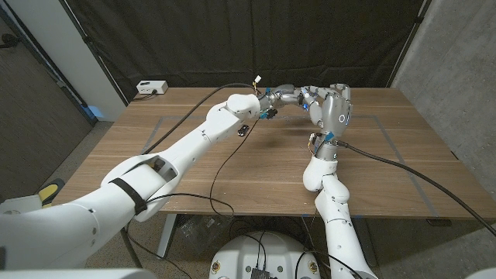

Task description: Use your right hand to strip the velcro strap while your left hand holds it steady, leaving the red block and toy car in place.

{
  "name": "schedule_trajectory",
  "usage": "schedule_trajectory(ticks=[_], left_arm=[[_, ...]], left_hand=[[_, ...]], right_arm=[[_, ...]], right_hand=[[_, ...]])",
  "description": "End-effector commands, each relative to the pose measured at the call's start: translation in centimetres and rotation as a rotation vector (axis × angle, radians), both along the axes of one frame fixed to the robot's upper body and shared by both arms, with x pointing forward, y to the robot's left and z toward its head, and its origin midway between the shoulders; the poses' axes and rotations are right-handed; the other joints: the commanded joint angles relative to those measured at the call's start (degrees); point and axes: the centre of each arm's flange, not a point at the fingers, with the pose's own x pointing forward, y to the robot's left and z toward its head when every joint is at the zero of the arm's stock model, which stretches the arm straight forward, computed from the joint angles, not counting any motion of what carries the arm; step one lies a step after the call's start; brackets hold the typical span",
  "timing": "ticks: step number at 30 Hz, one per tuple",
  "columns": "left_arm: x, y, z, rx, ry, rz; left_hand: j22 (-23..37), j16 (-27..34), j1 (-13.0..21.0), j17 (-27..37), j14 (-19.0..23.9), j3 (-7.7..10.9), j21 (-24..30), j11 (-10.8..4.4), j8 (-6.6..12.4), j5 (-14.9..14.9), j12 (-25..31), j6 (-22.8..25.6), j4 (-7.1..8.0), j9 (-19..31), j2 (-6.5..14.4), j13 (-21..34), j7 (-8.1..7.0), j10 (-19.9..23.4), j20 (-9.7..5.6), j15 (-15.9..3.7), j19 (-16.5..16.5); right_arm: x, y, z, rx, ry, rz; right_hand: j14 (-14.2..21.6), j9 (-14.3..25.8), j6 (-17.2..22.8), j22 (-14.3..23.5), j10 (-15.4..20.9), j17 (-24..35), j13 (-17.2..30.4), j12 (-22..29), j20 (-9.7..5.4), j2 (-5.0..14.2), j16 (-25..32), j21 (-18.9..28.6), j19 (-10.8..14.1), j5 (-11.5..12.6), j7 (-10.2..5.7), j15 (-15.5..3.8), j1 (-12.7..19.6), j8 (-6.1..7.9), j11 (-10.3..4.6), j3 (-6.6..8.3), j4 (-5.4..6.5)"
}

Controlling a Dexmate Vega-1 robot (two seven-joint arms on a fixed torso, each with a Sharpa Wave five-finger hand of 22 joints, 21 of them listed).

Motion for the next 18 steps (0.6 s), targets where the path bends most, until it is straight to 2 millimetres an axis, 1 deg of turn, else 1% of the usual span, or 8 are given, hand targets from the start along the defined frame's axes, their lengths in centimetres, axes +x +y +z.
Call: schedule_trajectory(ticks=[1, 5, 12, 18], left_arm=[[-2.3, -0.3, 0.2, 0.048, -0.310, 0.086], [-3.2, -0.5, 0.1, 0.088, -0.426, 0.127], [-3.9, -0.8, 0.1, 0.141, -0.535, 0.169], [-5.0, -1.0, -0.3, 0.182, -0.707, 0.243]], left_hand=[[0.12, 0.58, -0.97, 0.51, 0.02, -0.32, 0.87, -0.93, -0.47, 0.06, -0.09, -0.12, 0.55, -0.66, 0.21, 0.34, -0.92, 0.10, -0.49, -3.30, 0.68], [0.09, 0.82, -1.23, 0.67, 0.11, -1.24, 1.16, -1.25, -0.87, -0.50, 0.04, -0.39, 0.54, -1.31, 0.17, 0.40, -1.78, 0.22, -0.73, -3.63, 0.98], [0.05, 0.98, -1.33, 0.82, 0.03, -2.08, 1.35, -1.57, -1.11, -1.16, -0.11, -0.16, 0.51, -1.98, 0.23, 0.44, -1.99, -0.28, -0.87, -3.77, 1.04], [0.01, 1.17, -1.56, 0.99, -0.07, -3.05, 1.51, -1.68, -1.32, -1.99, -0.36, 0.22, 0.57, -2.78, 0.20, 0.47, -2.99, -0.97, -0.92, -4.00, 0.96]], right_arm=[[-0.7, -0.2, 0.3, 0.013, -0.019, 0.004], [-0.9, -0.3, 0.5, 0.007, -0.025, -0.012], [-1.3, -0.5, 0.7, 0.010, -0.031, -0.026], [-1.5, -0.6, 0.7, 0.021, -0.033, -0.027]], right_hand=[[0.67, 0.66, 0.76, 0.21, 0.88, 0.58, 0.03, 0.58, -8.74, -0.02, 0.62, 0.89, -0.51, -0.13, -0.12, -4.50, 0.06, 0.08, 0.01, -0.09, -0.25], [0.96, 1.24, 0.93, 0.27, 1.19, 0.84, -0.14, 0.83, -8.75, 0.00, 1.09, 1.73, -0.85, -0.33, -0.13, -4.48, 0.01, -0.02, -0.01, -0.08, -0.24], [1.29, 2.14, 1.04, 0.29, 1.36, 0.97, -0.09, 1.23, -8.77, 0.12, 1.67, 2.84, -1.15, -0.63, -0.17, -4.47, 0.03, 0.00, 0.01, 0.08, -0.26], [1.28, 3.34, 1.24, 0.23, 1.32, 1.07, -0.17, 1.58, -8.80, 0.18, 2.31, 4.27, -1.67, -1.12, -0.15, -4.47, 0.03, -0.01, 0.06, 0.24, -0.25]])
